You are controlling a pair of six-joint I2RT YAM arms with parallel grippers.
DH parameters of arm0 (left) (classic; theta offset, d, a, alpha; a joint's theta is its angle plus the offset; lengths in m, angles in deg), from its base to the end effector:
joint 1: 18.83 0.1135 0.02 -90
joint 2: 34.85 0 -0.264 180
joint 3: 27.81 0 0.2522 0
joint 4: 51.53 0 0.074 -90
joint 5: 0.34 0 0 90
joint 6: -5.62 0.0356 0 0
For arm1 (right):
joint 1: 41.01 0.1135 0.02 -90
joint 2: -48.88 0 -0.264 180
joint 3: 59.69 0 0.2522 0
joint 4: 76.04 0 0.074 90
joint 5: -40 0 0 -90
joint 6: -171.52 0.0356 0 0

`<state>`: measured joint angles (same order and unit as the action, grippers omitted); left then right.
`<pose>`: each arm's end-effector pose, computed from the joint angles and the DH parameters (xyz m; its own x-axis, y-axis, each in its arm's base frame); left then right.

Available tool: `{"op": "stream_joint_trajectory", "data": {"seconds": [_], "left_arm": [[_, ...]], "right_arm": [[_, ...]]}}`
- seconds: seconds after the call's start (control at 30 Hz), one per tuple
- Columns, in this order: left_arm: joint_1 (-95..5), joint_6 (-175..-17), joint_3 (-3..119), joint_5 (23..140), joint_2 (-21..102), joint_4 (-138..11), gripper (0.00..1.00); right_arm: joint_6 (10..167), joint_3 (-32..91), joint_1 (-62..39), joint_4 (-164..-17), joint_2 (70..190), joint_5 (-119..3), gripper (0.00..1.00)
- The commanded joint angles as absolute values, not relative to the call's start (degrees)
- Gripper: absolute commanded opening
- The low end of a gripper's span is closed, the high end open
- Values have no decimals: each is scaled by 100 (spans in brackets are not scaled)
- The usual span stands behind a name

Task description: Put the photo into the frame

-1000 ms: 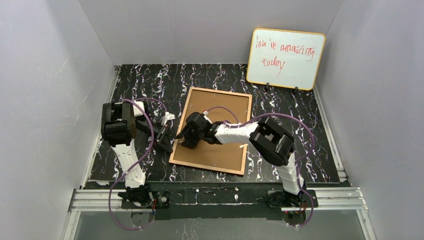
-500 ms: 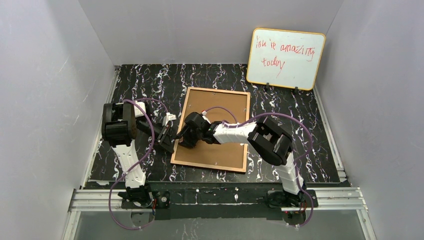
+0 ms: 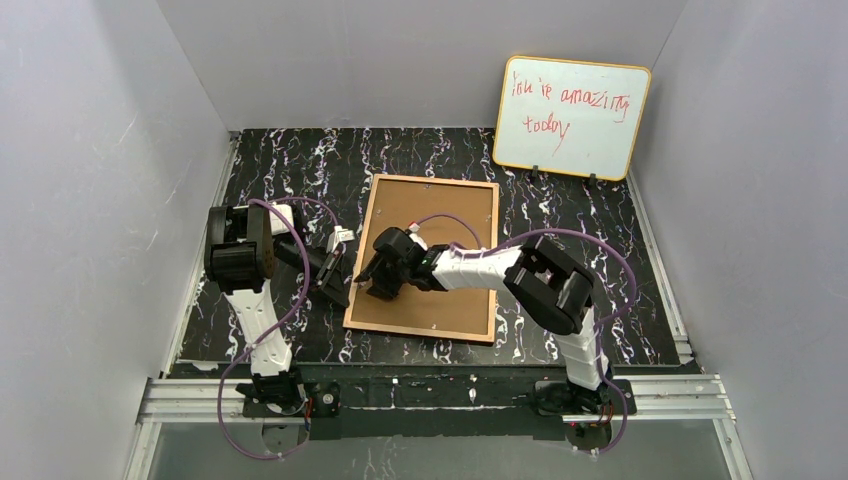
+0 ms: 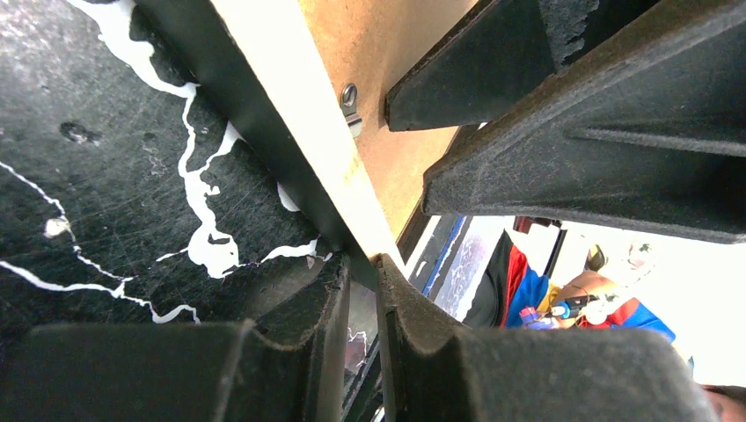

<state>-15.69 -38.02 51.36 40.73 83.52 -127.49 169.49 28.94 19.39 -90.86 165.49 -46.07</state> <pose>0.3005 -0.0104 0.0982 -0.8814 0.4278 -0.2004 0.4083 0.4765 -0.7786 0.2201 0.3825 0.1568 -0.8540 0.5152 -0.0725 0.3055 0.6094 0.7316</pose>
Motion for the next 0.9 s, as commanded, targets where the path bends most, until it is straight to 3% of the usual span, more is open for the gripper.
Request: {"op": "stream_joint_trajectory", "data": {"seconds": [0.0,0.43,0.87], "left_arm": [[-1647,-3521,5020,4617,8295,-12033,14],[-1652,-3572,5005,4618,8335,-11949,13],[-1678,-3543,4952,4615,8330,-11926,13]], "right_arm": [[16723,3096,1938,-9610,16693,-4426,53],[16828,3429,1933,-9523,17137,-4491,51],[16625,3526,1885,-9613,17242,-4209,41]]}}
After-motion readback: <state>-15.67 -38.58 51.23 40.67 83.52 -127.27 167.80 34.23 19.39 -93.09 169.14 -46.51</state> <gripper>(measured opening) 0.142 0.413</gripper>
